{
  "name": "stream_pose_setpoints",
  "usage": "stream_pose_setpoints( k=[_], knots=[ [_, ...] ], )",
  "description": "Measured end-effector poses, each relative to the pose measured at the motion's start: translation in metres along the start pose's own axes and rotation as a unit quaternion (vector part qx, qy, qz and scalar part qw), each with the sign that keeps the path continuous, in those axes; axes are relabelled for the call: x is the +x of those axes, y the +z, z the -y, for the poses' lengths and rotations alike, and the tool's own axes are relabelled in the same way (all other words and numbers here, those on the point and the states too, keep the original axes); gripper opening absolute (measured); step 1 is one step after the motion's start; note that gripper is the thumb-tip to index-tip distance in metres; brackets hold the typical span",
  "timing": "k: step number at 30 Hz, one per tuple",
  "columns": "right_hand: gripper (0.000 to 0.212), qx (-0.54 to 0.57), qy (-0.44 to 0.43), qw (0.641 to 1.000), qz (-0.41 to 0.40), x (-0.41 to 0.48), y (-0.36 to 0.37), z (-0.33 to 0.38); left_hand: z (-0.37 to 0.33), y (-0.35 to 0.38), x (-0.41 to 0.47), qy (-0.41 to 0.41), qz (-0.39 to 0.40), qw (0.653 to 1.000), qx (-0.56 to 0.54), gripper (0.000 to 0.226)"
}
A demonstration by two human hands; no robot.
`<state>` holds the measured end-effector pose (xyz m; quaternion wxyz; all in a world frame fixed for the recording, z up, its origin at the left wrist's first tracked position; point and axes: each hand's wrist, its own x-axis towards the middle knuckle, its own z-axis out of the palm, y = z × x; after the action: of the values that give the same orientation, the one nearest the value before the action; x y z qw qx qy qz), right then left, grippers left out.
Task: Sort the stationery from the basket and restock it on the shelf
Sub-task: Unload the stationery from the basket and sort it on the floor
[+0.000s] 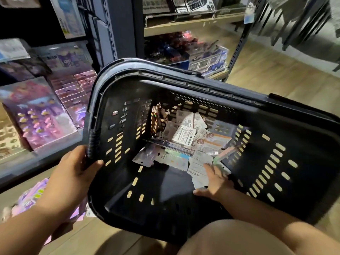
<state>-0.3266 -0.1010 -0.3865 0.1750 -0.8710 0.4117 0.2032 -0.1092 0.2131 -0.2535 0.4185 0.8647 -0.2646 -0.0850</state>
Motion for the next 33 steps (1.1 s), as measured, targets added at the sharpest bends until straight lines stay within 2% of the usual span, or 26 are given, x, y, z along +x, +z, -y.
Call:
stream_pose_setpoints(
  k=[4,6,10,12,14,16,18,20,22,24,26,29,30,32,33],
  knots=[
    [0.112,-0.105,-0.05,0.993,-0.018,0.008,-0.006,0.002,0.004,0.003,-0.004,0.007,-0.006,1.0,-0.009,0.019],
    [0.097,-0.167,-0.091,0.982,-0.014,0.014,-0.008,0.003,0.008,0.004,-0.004,-0.007,-0.002,1.0,-0.006,0.017],
    [0.076,-0.254,-0.104,0.961,0.013,0.02,-0.004,0.004,0.006,0.003,-0.007,-0.026,-0.009,0.999,-0.017,0.017],
    [0.075,-0.25,-0.149,0.954,-0.068,0.026,0.001,0.004,0.005,0.004,-0.006,-0.03,-0.009,0.999,-0.018,0.02],
    [0.073,-0.197,-0.107,0.974,-0.041,0.034,0.009,0.002,0.005,0.004,-0.005,-0.038,-0.015,0.999,-0.025,0.022],
    [0.069,-0.215,-0.134,0.963,-0.097,0.044,0.017,-0.007,0.008,0.004,-0.005,-0.056,-0.017,0.997,-0.044,0.039],
    [0.078,-0.222,-0.171,0.95,-0.135,0.04,0.009,-0.003,0.014,0.004,-0.006,-0.067,-0.021,0.995,-0.068,0.063],
    [0.073,-0.219,-0.204,0.945,-0.131,0.041,0.0,-0.001,0.02,0.006,-0.005,-0.068,-0.023,0.994,-0.084,0.074],
    [0.065,-0.244,-0.223,0.933,-0.144,0.042,-0.008,-0.003,0.02,0.007,-0.005,-0.06,-0.03,0.994,-0.084,0.071],
    [0.085,-0.251,-0.218,0.927,-0.173,0.046,-0.012,-0.002,0.016,0.01,-0.004,-0.06,-0.035,0.995,-0.069,0.061],
    [0.093,-0.262,-0.182,0.925,-0.205,0.04,-0.026,0.007,0.013,0.012,-0.003,-0.056,-0.036,0.997,-0.046,0.049],
    [0.089,-0.319,-0.167,0.922,-0.144,0.029,-0.048,0.017,0.012,0.014,-0.001,-0.054,-0.029,0.998,-0.031,0.038],
    [0.085,-0.341,-0.155,0.916,-0.145,0.029,-0.051,0.014,0.012,0.014,0.0,-0.051,-0.027,0.998,-0.025,0.031],
    [0.084,-0.313,-0.127,0.928,-0.156,0.025,-0.064,0.017,0.014,0.016,0.001,-0.048,-0.024,0.998,-0.02,0.02],
    [0.085,-0.296,-0.129,0.932,-0.166,0.025,-0.066,0.017,0.014,0.017,0.0,-0.049,-0.023,0.998,-0.022,0.022]
  ],
)
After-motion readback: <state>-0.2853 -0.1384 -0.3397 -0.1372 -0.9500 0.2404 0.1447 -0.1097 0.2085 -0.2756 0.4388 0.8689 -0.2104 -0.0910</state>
